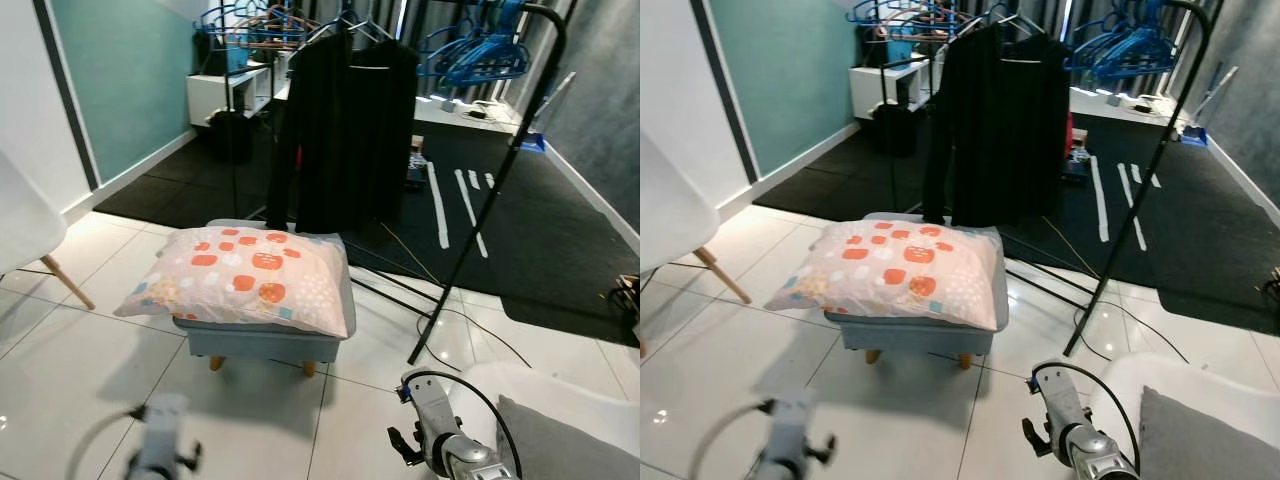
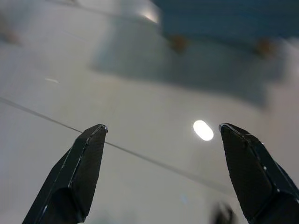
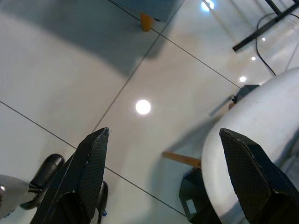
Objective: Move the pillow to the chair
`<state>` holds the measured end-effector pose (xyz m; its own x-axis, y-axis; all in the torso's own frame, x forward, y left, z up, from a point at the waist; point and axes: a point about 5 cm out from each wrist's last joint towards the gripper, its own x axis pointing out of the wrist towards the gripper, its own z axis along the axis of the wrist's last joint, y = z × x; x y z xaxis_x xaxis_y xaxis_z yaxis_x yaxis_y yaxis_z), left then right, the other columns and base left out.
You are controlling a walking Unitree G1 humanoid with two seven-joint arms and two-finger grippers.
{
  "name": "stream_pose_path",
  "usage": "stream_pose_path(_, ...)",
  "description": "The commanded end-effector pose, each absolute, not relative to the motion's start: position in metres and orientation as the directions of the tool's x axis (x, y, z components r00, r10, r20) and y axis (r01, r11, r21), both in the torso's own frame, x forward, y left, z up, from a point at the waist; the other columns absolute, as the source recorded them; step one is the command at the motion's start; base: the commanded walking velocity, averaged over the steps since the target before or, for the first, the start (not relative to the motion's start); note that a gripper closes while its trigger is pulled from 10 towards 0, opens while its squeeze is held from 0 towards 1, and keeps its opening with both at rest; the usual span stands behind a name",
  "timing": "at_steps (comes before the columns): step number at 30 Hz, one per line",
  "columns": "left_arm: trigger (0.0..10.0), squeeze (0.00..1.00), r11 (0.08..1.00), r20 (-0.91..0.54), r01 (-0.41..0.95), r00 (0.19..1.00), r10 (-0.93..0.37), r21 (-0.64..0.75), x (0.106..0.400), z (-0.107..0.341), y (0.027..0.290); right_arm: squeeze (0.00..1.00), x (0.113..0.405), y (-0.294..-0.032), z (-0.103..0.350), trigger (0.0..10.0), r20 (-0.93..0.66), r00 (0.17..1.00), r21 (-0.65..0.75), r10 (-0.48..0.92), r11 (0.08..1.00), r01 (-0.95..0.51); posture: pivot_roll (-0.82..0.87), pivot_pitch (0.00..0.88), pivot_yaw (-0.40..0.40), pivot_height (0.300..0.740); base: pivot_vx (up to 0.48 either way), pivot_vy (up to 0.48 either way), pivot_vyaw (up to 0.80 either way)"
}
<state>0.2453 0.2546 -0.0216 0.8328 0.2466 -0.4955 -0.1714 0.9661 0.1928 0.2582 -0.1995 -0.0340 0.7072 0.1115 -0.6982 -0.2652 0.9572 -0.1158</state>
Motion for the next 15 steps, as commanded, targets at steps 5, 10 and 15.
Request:
stream_pose_path(5, 10.0, 0.0, 0.975, -0.491, -0.154, 0.844, 0.215, 0.163, 0.236, -0.026, 0.255, 0.0, 0.257, -0.2, -0.034, 10.0, -0.687, 0.717, -0.142, 0.12, 0.945, -0.295, -0.14, 0.0, -0.09, 0.74, 0.0, 0.0, 0.67)
stream_pose_path(10, 10.0, 0.0, 0.985, -0.471, -0.112, 0.867, 0.162, 0.132, 0.229, -0.025, 0.257, 0.0, 0.259, -0.195, -0.033, 10.0, -0.665, 0.736, -0.17, 0.127, 0.934, -0.315, -0.16, 0.0, -0.059, 0.74, 0.0, 0.0, 0.8)
stream_pose_path(15, 10.0, 0.0, 0.986, -0.466, -0.078, 0.874, 0.138, 0.146, 0.231, -0.023, 0.257, 0.0, 0.261, -0.193, -0.031, 10.0, -0.646, 0.756, -0.192, 0.109, 0.935, -0.299, -0.16, 0.0, -0.048, 0.74, 0.0, 0.0, 0.8)
